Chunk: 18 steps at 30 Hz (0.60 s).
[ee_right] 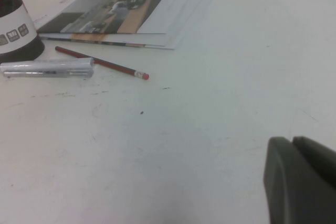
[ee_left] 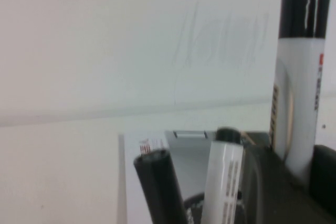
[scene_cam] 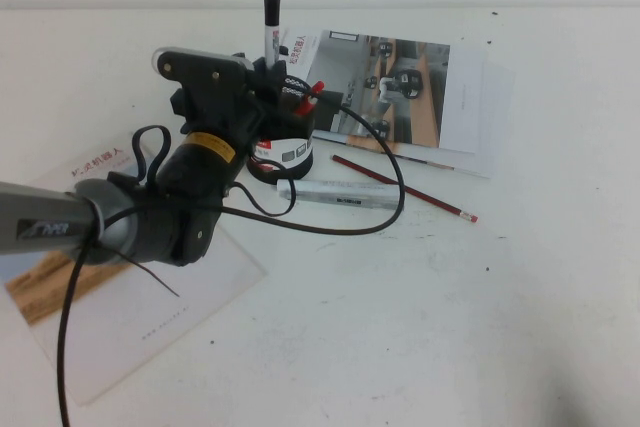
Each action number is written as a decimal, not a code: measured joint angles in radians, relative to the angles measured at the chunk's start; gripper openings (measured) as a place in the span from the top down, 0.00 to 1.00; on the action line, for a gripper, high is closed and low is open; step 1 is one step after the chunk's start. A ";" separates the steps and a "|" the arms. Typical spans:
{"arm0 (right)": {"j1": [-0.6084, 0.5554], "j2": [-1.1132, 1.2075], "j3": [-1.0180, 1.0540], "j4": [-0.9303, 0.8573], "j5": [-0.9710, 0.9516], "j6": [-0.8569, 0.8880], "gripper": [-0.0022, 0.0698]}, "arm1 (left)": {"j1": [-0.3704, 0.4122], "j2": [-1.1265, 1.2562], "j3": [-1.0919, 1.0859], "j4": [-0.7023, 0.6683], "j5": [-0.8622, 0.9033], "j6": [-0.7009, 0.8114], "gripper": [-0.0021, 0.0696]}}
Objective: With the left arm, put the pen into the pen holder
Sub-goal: Place the pen onto the pen holder
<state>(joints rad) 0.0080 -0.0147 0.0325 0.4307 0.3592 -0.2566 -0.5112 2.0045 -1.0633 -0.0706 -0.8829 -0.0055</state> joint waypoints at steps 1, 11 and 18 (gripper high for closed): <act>0.000 0.000 0.000 0.000 0.000 0.000 1.00 | 0.000 0.000 0.000 0.000 -0.015 0.000 0.82; 0.000 0.000 0.000 0.000 0.000 0.000 1.00 | 0.010 0.000 0.000 -0.007 0.007 -0.017 0.83; 0.000 0.000 0.000 0.000 0.000 0.000 1.00 | 0.010 0.000 0.000 0.021 0.034 -0.018 0.81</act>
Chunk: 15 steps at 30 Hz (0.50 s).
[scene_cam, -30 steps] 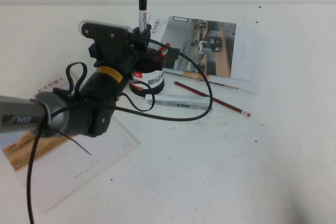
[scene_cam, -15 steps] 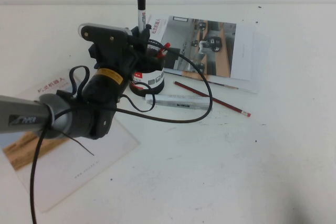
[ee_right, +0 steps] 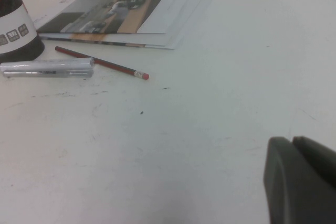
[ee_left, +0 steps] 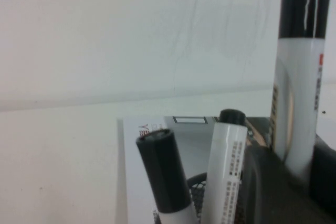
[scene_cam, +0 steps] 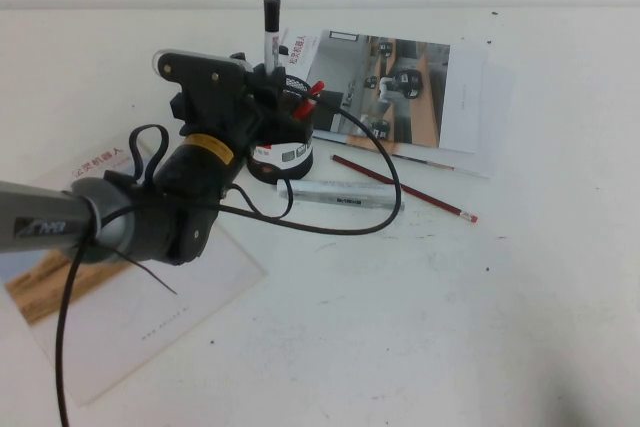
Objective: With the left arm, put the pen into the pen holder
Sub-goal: Place the pen onto the pen holder
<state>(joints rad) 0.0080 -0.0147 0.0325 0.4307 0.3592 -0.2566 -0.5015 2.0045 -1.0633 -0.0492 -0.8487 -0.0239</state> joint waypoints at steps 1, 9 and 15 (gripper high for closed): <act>0.000 0.000 0.000 0.000 0.000 0.000 1.00 | 0.000 0.000 0.000 0.004 0.005 0.000 0.80; 0.000 0.000 0.000 0.000 0.000 0.000 1.00 | 0.000 -0.021 0.000 0.004 0.036 0.000 0.50; 0.000 0.000 0.000 0.000 0.000 0.000 1.00 | 0.000 -0.138 0.000 -0.003 0.191 0.049 0.49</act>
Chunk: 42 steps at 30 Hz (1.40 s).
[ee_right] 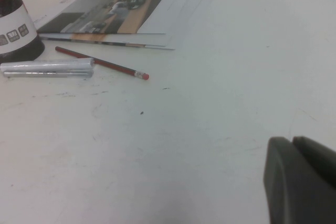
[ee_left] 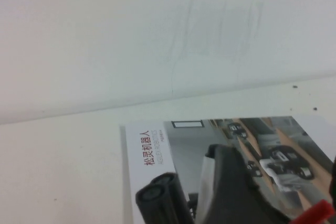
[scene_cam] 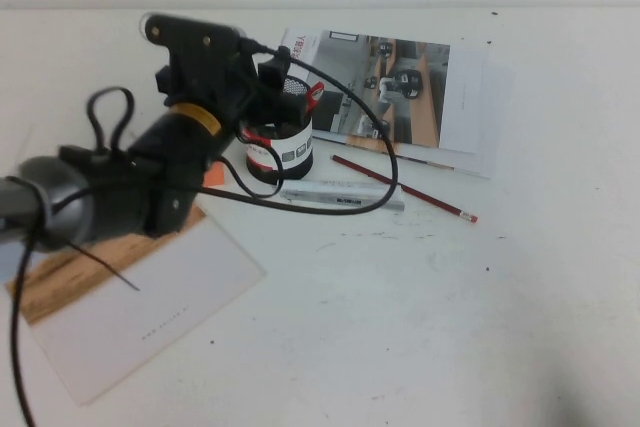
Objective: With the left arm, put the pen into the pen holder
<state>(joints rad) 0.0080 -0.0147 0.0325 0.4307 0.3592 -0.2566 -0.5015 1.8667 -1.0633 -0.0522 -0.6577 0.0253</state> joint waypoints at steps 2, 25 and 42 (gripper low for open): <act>0.000 0.000 0.000 0.000 0.000 0.000 1.00 | 0.000 -0.070 0.000 0.000 0.109 0.036 0.57; 0.000 0.000 0.000 0.000 0.000 0.000 1.00 | -0.020 -1.003 0.550 0.008 0.536 0.040 0.97; 0.000 0.000 0.000 0.000 0.000 0.000 1.00 | -0.005 -1.180 0.839 -0.040 0.322 0.063 0.97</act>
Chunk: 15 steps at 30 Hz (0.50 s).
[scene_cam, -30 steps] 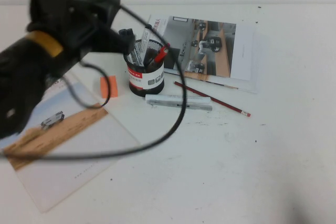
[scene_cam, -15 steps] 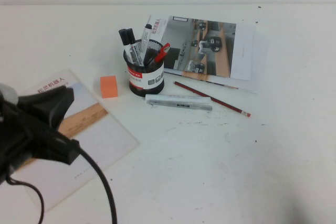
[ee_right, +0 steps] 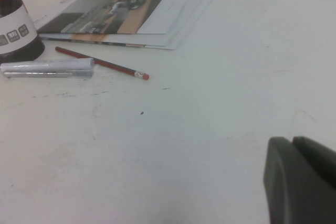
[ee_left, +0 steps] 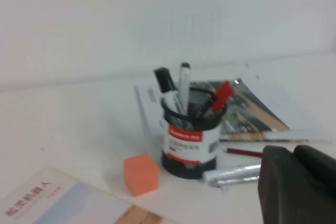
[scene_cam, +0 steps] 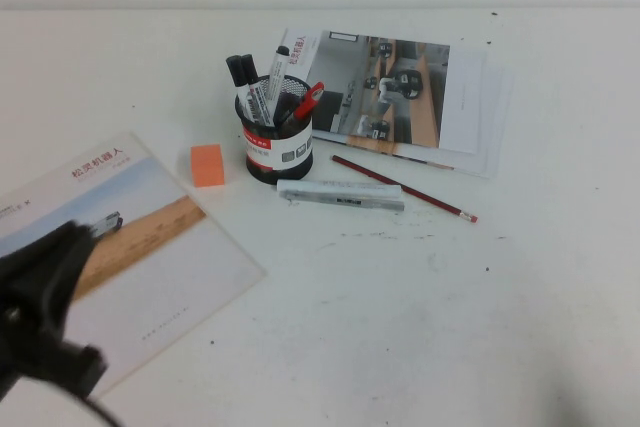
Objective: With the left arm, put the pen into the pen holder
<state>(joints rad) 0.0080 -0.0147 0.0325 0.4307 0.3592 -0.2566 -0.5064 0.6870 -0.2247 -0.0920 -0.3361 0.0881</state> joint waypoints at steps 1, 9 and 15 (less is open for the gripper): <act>0.000 0.000 0.000 0.000 0.000 0.000 1.00 | 0.011 -0.039 0.039 -0.014 -0.026 0.004 0.97; 0.000 0.000 0.000 0.000 0.000 0.000 1.00 | 0.150 -0.396 0.214 -0.050 0.093 0.006 0.97; 0.000 0.000 0.000 0.000 0.000 0.000 1.00 | 0.228 -0.582 0.248 -0.005 0.222 -0.032 0.97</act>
<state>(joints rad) 0.0080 -0.0147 0.0325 0.4307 0.3592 -0.2566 -0.2783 0.1054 0.0236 -0.0973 -0.1138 0.0560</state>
